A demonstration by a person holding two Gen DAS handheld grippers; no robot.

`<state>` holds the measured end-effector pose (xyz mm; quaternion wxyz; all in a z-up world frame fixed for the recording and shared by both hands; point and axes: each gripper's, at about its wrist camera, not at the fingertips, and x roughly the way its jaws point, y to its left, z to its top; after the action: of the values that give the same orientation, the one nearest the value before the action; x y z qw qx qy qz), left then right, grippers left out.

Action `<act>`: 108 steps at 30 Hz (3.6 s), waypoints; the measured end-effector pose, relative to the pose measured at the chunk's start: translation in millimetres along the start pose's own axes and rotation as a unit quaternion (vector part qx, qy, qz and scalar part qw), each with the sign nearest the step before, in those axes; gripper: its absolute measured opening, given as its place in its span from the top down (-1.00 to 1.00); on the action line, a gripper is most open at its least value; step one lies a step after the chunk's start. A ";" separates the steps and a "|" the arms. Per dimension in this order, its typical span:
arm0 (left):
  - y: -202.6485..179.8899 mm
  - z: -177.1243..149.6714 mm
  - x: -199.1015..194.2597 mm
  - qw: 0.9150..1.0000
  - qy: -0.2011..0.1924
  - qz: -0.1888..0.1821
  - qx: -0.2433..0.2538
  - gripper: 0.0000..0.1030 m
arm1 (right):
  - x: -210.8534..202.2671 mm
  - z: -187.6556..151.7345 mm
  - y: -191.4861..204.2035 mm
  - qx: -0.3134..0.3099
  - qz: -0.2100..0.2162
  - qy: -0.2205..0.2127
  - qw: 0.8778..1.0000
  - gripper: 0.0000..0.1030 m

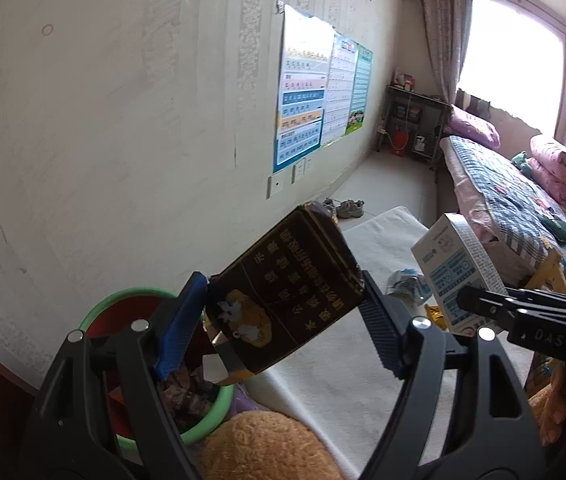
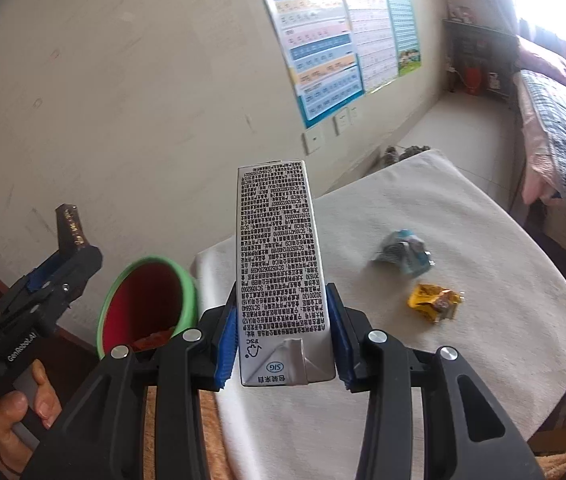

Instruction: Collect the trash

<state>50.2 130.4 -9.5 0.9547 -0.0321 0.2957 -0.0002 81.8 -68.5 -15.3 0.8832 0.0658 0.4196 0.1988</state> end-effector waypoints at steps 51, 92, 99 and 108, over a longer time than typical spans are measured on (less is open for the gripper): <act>160.2 -66.5 54.7 0.976 0.113 0.139 -0.125 -0.43 | 134.7 0.3 161.6 -0.136 0.113 0.118 0.977 0.25; 120.6 -74.6 78.3 0.980 0.134 0.103 -0.106 -0.66 | 123.9 -21.9 -130.3 0.049 -0.181 0.128 0.974 -0.31; 69.9 -61.9 77.3 0.987 0.131 0.076 -0.061 -0.73 | 138.4 -29.8 -183.9 0.089 -0.160 0.138 0.973 -0.27; -9.1 -40.8 85.4 0.992 0.124 0.016 -0.014 -0.75 | 115.7 -33.8 -167.2 0.093 -0.097 0.144 0.980 0.50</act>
<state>97.8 117.2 -90.8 0.9100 -0.0401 0.4124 0.0148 171.2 -175.7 -167.0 0.8185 0.0775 0.5637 0.0798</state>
